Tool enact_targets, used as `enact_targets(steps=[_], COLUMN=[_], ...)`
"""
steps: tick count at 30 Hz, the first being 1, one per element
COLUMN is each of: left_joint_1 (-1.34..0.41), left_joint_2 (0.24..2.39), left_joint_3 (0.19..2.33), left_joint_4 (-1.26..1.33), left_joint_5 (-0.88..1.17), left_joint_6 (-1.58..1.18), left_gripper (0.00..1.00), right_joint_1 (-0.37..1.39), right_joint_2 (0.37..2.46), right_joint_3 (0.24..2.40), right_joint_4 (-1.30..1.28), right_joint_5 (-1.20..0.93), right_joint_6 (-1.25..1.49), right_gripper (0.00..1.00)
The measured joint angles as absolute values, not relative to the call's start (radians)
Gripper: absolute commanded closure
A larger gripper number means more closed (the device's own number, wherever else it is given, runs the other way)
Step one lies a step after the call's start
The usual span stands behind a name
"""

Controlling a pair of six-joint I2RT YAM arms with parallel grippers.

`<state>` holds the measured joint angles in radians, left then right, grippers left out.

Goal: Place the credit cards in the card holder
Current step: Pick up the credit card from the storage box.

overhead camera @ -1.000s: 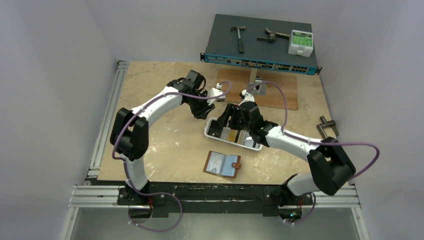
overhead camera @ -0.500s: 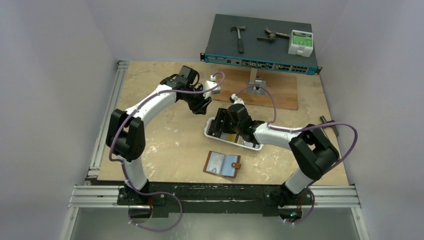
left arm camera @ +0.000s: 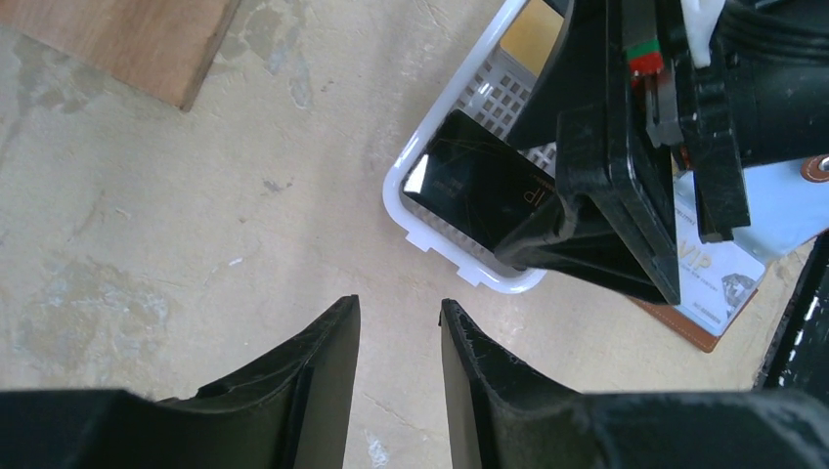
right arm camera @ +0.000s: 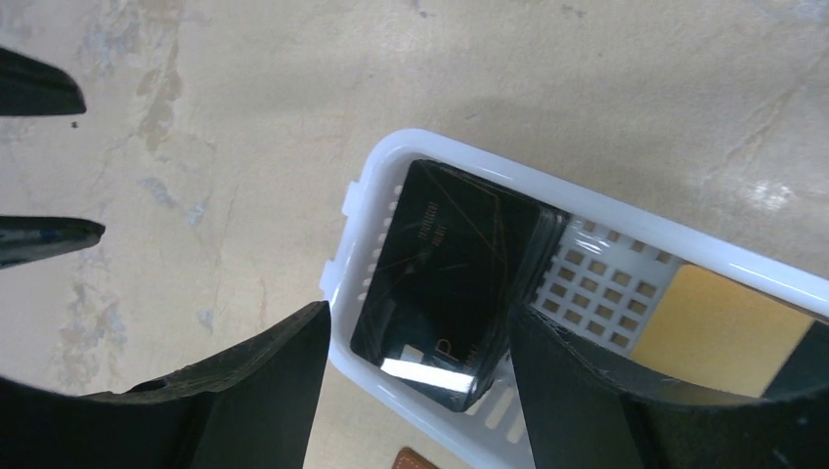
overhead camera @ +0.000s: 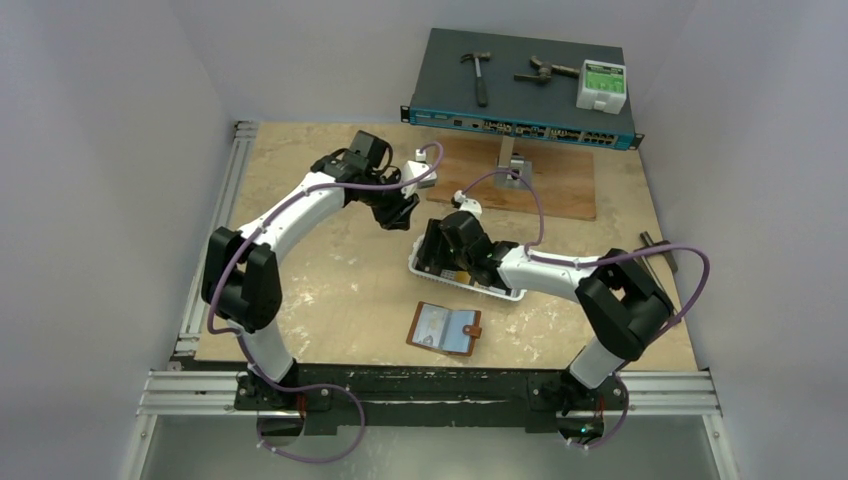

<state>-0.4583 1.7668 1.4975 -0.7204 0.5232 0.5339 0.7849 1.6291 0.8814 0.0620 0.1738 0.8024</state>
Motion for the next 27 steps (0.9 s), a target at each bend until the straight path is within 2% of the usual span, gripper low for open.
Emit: enact_targets(steps=[20, 27], left_joint_1=[-0.458, -0.458], left_joint_2=[1.760, 1.758], left_joint_3=[1.460, 1.459], left_joint_4=[-0.724, -0.725], left_joint_5=[0.545, 0.547], left_joint_6=[0.515, 0.509], left_gripper=[0.65, 0.66], right_joint_1=[0.786, 0.790], right_joint_2=[1.723, 1.711], right_joint_3=[0.924, 0.904], right_joint_4=[0.018, 0.032], right_joint_5=[0.242, 0.251], right_joint_6=[0.836, 0.870], right_gripper=[0.35, 0.47])
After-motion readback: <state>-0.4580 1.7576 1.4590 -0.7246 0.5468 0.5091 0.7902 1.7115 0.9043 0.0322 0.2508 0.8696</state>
